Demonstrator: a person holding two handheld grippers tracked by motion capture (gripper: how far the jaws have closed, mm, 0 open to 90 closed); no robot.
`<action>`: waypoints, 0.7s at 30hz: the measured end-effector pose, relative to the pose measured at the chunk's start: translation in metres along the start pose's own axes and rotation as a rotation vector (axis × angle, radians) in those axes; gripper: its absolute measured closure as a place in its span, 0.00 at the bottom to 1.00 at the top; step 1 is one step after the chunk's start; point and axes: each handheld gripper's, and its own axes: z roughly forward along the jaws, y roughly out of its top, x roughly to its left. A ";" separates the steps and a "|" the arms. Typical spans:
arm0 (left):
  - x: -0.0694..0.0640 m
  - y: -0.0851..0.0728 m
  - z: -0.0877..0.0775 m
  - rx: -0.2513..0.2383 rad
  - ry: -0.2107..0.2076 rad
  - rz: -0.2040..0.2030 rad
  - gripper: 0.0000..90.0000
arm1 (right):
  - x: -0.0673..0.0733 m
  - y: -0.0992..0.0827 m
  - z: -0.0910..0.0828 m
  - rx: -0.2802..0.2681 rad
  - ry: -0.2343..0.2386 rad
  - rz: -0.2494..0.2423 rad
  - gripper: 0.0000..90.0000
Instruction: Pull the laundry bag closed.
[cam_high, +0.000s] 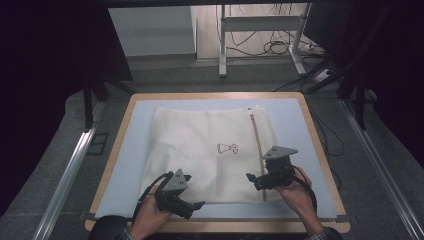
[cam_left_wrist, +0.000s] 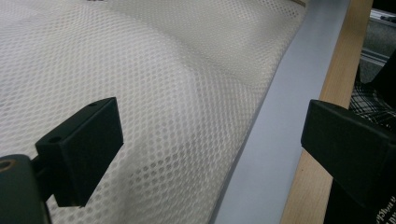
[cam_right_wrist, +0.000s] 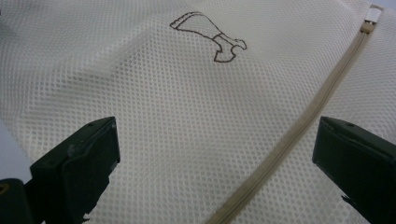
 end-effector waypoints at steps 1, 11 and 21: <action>0.000 -0.001 -0.001 -0.001 0.002 -0.003 0.06 | 0.000 -0.001 -0.001 -0.002 0.001 0.001 0.01; 0.002 -0.005 -0.011 -0.006 0.041 -0.011 0.06 | 0.006 -0.011 -0.016 -0.017 -0.009 0.008 0.01; 0.000 -0.013 -0.026 -0.013 0.075 -0.021 0.06 | 0.009 -0.020 -0.030 -0.028 -0.024 0.013 0.01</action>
